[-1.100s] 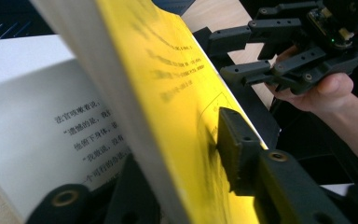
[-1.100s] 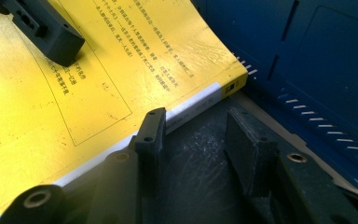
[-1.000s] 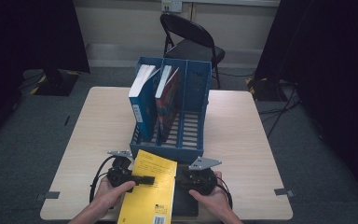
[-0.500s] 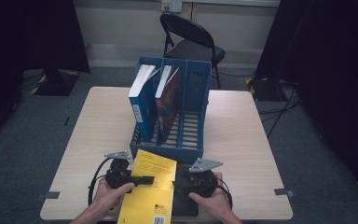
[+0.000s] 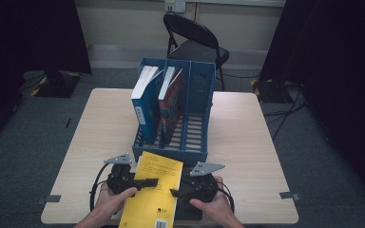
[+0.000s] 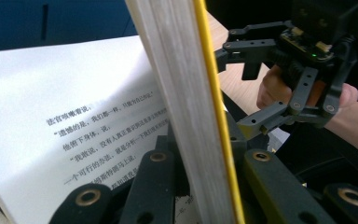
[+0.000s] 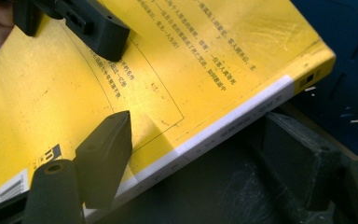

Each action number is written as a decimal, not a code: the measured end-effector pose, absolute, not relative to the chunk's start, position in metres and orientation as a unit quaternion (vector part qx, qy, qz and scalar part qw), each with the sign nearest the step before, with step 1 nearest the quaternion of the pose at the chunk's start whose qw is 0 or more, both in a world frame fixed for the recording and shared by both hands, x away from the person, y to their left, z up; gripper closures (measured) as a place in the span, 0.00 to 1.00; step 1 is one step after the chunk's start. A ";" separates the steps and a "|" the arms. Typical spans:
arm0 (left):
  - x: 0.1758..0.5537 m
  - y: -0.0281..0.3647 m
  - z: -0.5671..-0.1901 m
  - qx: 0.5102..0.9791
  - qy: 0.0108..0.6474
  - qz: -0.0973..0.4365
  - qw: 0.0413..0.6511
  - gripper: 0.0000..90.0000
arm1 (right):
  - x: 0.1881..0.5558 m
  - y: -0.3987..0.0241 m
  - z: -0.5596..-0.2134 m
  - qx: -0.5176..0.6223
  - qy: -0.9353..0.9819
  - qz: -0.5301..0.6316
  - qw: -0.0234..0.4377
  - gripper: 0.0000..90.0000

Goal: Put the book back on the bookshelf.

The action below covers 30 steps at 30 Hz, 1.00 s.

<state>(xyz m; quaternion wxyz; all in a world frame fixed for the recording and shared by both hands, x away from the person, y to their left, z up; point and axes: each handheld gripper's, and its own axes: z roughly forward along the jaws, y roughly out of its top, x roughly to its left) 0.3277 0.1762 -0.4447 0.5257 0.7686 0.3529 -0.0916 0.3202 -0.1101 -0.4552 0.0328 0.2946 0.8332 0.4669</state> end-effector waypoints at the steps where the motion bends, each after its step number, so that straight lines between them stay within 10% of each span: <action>1: 0.327 0.176 -0.444 0.766 0.350 -0.089 0.531 0.88 | 0.321 -0.111 -0.455 0.297 0.832 0.468 0.027 0.27; 15: 0.325 0.169 -0.437 0.773 0.321 -0.082 0.540 0.90 | 0.327 -0.106 -0.459 0.307 0.824 0.475 -0.034 0.23; 30: 0.323 0.174 -0.424 0.768 0.312 -0.058 0.557 0.91 | 0.326 -0.115 -0.430 0.304 0.798 0.520 0.000 0.55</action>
